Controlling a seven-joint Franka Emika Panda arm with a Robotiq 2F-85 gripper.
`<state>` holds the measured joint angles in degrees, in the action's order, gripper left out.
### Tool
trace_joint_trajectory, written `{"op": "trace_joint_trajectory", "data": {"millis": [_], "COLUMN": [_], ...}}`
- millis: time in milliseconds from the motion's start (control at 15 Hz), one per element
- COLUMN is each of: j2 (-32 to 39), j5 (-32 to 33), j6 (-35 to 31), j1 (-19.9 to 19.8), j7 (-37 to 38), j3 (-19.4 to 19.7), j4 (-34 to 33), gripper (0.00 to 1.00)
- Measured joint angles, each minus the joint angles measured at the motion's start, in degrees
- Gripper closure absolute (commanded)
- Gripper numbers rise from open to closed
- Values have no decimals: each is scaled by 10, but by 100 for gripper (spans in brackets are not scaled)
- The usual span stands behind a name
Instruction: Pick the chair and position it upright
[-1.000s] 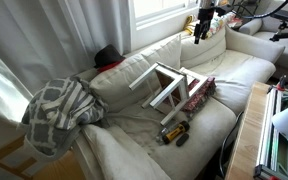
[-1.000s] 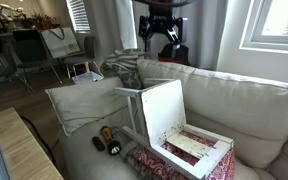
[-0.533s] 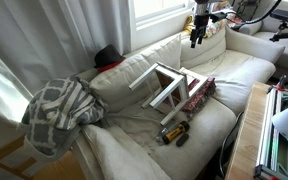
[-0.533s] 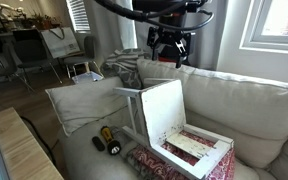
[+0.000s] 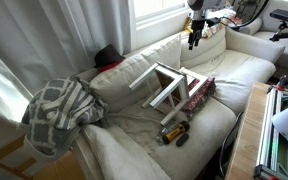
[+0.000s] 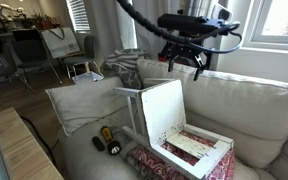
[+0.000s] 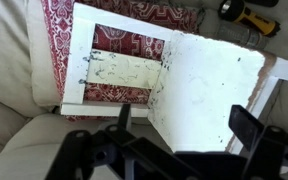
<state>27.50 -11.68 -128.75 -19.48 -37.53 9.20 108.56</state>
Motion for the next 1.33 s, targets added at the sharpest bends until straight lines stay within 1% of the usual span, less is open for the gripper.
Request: {"op": "trace_joint_trajectory", "data": {"millis": [200, 333, 533, 667, 800, 1133, 1333], "j2": [83, 135, 204, 237, 249, 255, 286], "j5": [-9, -9, -9, -9, -9, -8, -9], "j6": [1, 8, 41, 53, 55, 59, 86], "j1": [-50, -75, -100, -111, -113, -114, -129], "j7": [-91, -128, -139, -139, -138, -131, -131], "j3": [-32, -43, -46, -47, -48, -51, -55], "j4": [-76, -126, -199, -233, -247, -259, -285], "gripper": [0, 0, 0, 0, 0, 0, 0]}}
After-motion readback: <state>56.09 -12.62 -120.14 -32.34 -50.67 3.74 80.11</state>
